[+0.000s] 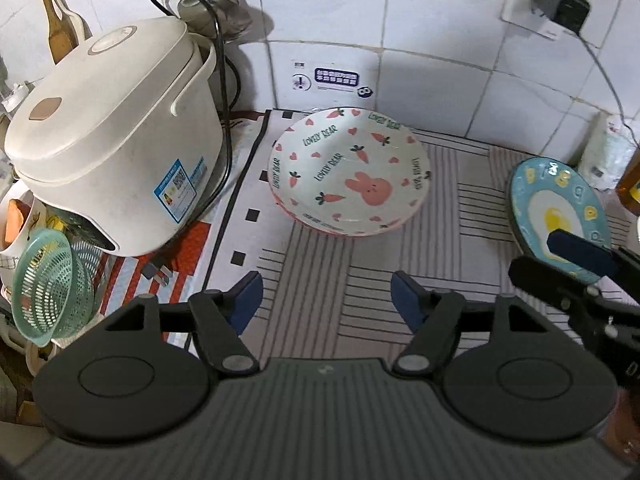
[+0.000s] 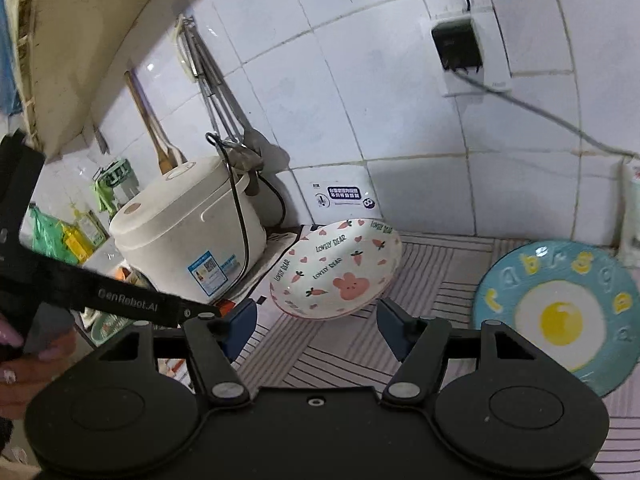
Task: Organize plates and bowls
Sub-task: 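Move both grippers to the pink-rimmed bunny plate rim, then close both grippers on the bunny plate rim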
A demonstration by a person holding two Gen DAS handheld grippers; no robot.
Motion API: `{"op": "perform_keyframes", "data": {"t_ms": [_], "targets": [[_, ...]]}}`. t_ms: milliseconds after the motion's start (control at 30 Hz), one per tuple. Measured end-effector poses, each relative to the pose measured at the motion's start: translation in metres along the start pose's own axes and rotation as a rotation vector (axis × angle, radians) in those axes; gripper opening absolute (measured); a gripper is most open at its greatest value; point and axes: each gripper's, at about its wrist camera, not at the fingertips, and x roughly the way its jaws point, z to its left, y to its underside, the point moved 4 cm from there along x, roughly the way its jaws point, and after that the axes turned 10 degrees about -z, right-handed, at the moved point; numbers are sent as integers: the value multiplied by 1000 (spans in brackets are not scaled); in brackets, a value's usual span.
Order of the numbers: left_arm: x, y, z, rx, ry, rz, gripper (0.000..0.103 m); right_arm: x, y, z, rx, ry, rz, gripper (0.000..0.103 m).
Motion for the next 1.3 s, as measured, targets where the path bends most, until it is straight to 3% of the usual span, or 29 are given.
{"op": "perform_keyframes", "data": {"t_ms": [133, 333, 733, 967, 1067, 1133, 1167, 1233, 1300], "targets": [[23, -1, 13, -10, -6, -5, 75, 22, 3, -2, 13, 12, -25, 74], [64, -3, 35, -1, -95, -90, 81, 66, 19, -17, 69, 28, -57, 74], [139, -2, 52, -131, -39, -30, 81, 142, 47, -46, 173, 79, 10, 73], [164, -4, 54, -165, 14, 26, 81, 165, 49, -57, 204, 140, 53, 55], [170, -6, 55, -157, 21, 26, 76, 168, 47, -60, 210, 166, 45, 48], [173, -7, 54, -147, 43, 22, 61, 169, 45, -62, 220, 171, 45, 45], [174, -8, 54, -140, 49, 22, 58, 170, 45, -62, 223, 176, 48, 39], [177, -8, 52, -121, 59, 25, 40, 175, 44, -62, 215, 184, 63, 29], [181, -7, 50, -135, 76, 33, 36, 180, 46, -62, 203, 200, 83, 19]]}}
